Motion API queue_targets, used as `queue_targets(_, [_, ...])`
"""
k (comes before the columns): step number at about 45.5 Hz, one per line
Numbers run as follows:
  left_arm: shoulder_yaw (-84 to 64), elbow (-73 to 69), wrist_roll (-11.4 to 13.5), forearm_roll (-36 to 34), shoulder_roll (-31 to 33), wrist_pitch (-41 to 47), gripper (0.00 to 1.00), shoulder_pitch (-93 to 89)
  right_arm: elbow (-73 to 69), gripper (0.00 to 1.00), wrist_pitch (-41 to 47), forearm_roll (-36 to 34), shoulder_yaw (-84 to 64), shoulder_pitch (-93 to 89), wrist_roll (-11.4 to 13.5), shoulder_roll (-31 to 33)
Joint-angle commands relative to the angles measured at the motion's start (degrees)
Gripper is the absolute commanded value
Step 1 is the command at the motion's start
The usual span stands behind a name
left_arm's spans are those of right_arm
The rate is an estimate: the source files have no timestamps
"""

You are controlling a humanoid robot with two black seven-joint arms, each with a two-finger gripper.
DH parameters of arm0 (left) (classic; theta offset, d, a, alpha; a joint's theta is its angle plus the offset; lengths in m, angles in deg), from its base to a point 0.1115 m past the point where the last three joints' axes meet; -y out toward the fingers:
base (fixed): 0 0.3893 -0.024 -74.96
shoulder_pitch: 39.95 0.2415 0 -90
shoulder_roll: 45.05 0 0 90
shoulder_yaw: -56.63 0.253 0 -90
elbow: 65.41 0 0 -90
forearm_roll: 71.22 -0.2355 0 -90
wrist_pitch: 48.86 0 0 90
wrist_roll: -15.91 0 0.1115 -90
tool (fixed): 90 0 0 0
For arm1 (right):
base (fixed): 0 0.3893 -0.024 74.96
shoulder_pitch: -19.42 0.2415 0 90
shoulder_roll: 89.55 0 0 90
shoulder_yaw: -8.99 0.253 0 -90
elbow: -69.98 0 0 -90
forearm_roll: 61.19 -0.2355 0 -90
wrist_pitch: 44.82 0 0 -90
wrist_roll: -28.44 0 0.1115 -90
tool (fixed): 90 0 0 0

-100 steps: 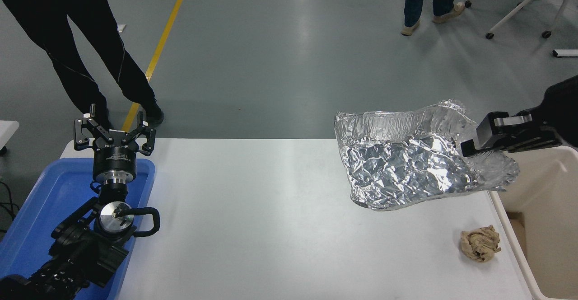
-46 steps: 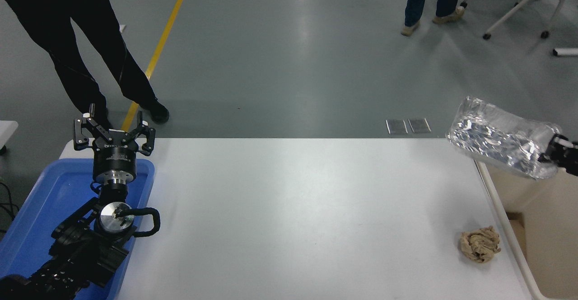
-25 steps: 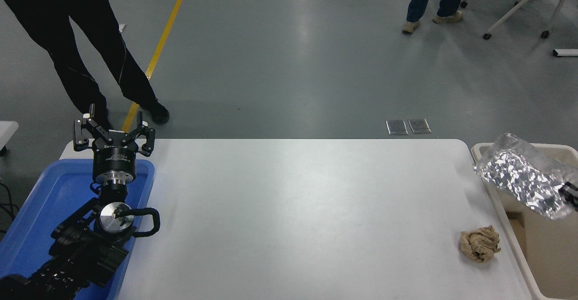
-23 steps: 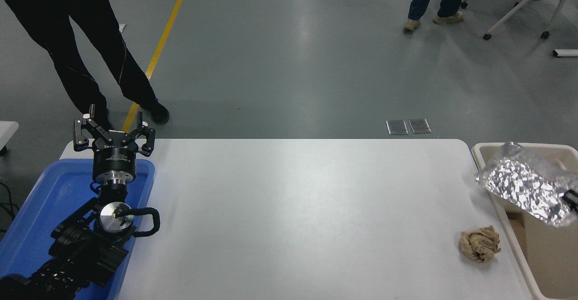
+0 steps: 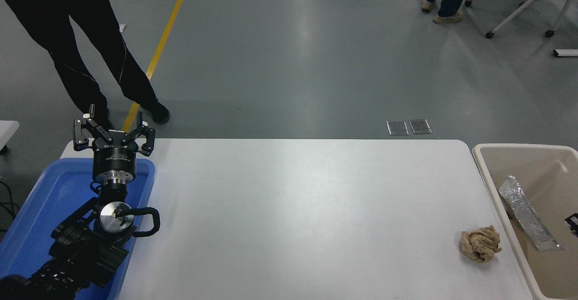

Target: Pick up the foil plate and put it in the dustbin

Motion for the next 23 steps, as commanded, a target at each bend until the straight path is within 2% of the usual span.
queue_targets(1, [0.01, 0.0, 0.0, -0.09, -0.01, 0.0, 0.99, 0.0, -0.76, 1.0, 0.76, -0.72, 0.03, 2.58, -0.1, 0.68])
queue_targets(7, [0.01, 0.0, 0.0, 0.0, -0.01, 0.0, 0.99, 0.0, -6.55, 1.0, 1.55, 0.33, -1.11, 7.32, -0.19, 4.81])
queue_targets(14, [0.01, 0.0, 0.0, -0.09, 0.08, 0.0, 0.99, 0.0, -20.25, 1.0, 1.9, 1.12, -7.78, 17.6, -0.19, 9.91])
queue_targets(23, [0.01, 0.0, 0.0, -0.09, 0.08, 0.0, 0.99, 0.0, -37.21, 1.0, 2.16, 1.3, -21.4, 35.35, -0.27, 10.18])
